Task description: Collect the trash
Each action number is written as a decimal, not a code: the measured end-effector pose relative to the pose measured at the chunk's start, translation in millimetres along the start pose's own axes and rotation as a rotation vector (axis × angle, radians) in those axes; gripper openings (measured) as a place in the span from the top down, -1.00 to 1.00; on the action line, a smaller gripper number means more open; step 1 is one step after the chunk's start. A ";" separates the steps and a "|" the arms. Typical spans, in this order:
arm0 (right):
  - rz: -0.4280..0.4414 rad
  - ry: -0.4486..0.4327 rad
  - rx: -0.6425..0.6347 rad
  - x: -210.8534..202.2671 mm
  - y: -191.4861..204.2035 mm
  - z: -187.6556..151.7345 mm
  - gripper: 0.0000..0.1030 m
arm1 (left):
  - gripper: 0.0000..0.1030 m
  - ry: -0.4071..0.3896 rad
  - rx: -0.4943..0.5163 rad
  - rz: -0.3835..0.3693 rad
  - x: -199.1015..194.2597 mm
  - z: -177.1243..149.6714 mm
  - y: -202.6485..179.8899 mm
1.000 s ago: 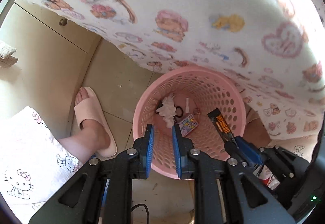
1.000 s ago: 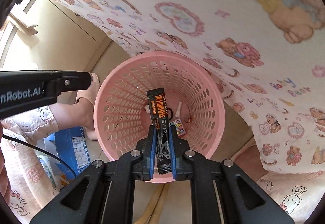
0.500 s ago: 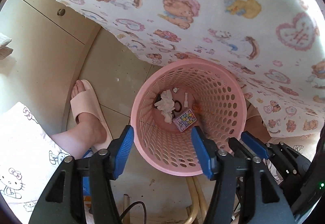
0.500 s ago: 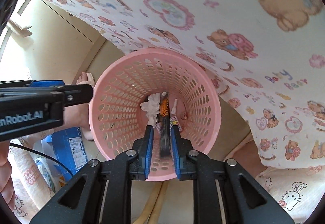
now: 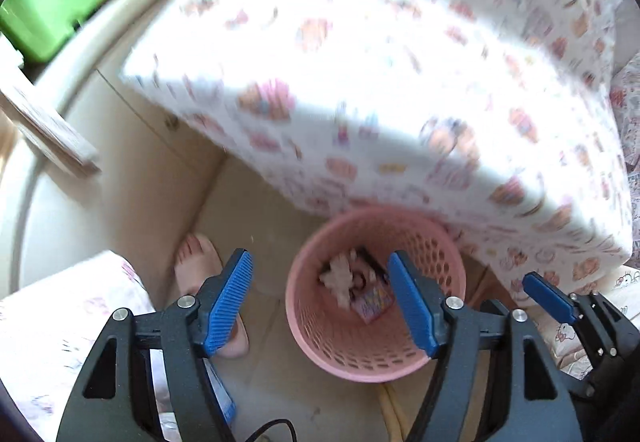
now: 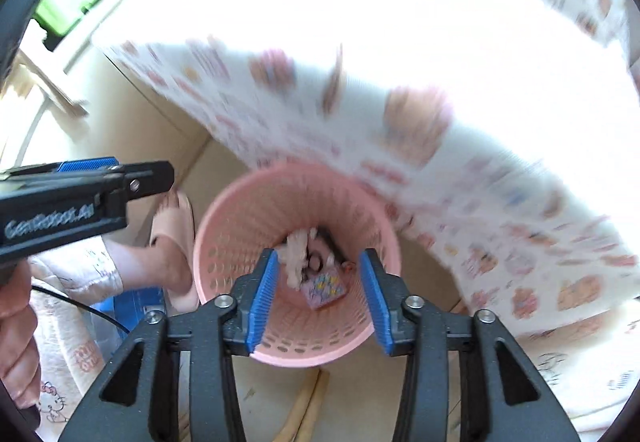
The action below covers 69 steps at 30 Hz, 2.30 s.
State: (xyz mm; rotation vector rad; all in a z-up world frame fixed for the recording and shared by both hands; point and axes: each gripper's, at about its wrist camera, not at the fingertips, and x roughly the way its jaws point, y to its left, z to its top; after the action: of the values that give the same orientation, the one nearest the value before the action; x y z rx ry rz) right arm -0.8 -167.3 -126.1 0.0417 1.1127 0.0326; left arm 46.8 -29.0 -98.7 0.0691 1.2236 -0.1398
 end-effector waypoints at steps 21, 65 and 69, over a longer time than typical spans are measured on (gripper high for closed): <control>-0.077 -0.493 0.006 -126.6 -17.9 1.2 -0.69 | -0.97 -0.481 0.004 0.051 -103.0 -10.1 11.5; -0.085 -0.491 0.040 -121.0 -22.6 -3.9 -0.99 | -0.97 -0.488 0.051 0.061 -101.8 -21.3 4.5; -0.072 -0.479 0.049 -119.4 -24.0 -2.6 -0.99 | -0.97 -0.502 0.055 0.073 -103.8 -22.9 4.1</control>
State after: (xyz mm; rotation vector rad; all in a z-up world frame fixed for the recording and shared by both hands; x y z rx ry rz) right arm -55.8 -196.9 -21.5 0.0504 0.6354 -0.0668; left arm -8.5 -14.8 -8.9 0.1189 0.7152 -0.1179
